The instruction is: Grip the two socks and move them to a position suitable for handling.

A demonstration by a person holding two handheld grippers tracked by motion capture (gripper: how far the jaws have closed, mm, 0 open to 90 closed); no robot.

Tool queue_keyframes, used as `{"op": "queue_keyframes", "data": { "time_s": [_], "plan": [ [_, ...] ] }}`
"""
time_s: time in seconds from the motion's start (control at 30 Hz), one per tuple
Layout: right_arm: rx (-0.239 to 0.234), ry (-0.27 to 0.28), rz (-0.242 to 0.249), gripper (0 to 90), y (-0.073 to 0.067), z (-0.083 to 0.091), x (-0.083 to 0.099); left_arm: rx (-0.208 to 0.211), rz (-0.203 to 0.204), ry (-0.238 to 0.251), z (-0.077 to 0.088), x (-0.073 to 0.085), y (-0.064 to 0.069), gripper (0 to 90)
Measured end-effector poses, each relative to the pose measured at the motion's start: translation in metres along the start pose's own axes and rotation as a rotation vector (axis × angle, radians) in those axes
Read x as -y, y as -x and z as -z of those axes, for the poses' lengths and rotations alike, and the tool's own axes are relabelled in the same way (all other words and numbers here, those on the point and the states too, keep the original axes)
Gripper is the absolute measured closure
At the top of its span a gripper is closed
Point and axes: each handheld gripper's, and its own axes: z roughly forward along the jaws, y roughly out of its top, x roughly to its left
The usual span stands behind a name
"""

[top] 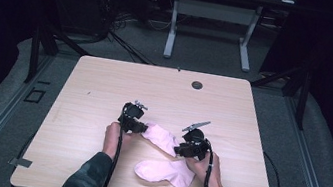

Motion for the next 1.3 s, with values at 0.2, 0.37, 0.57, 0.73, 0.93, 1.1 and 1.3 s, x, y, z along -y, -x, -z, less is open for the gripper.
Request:
{"op": "queue_keyframes", "data": {
  "time_s": [0.2, 0.37, 0.57, 0.73, 0.93, 1.1, 1.3],
  "plan": [
    [0.022, 0.031, 0.011, 83.4, 0.001, 0.008, 0.003, 0.035, 0.018, 0.038, 0.011, 0.01, 0.003, 87.7],
    [0.073, 0.062, 0.026, 83.3, 0.009, 0.023, -0.001, 0.077, 0.059, 0.058, 0.019, 0.022, 0.007, 87.0],
    [0.067, 0.113, 0.083, 63.7, 0.008, 0.027, 0.003, 0.081, 0.079, 0.038, 0.017, 0.037, 0.013, 70.3],
    [0.017, 0.118, 0.21, 57.8, -0.008, 0.029, 0.01, 0.041, 0.063, 0.074, 0.028, 0.046, 0.015, 50.0],
    [0.015, 0.029, 0.289, 57.1, -0.018, 0.012, 0.011, -0.001, 0.011, 0.141, 0.043, 0.049, 0.017, 31.0],
    [0.017, -0.002, 0.275, 61.4, -0.015, 0.003, 0.011, -0.018, -0.034, 0.156, 0.05, 0.051, 0.017, 20.6],
    [0.039, 0.013, 0.253, 77.5, -0.012, 0.003, 0.012, -0.019, -0.077, 0.165, 0.054, 0.053, 0.021, 16.3]
  ]
}}
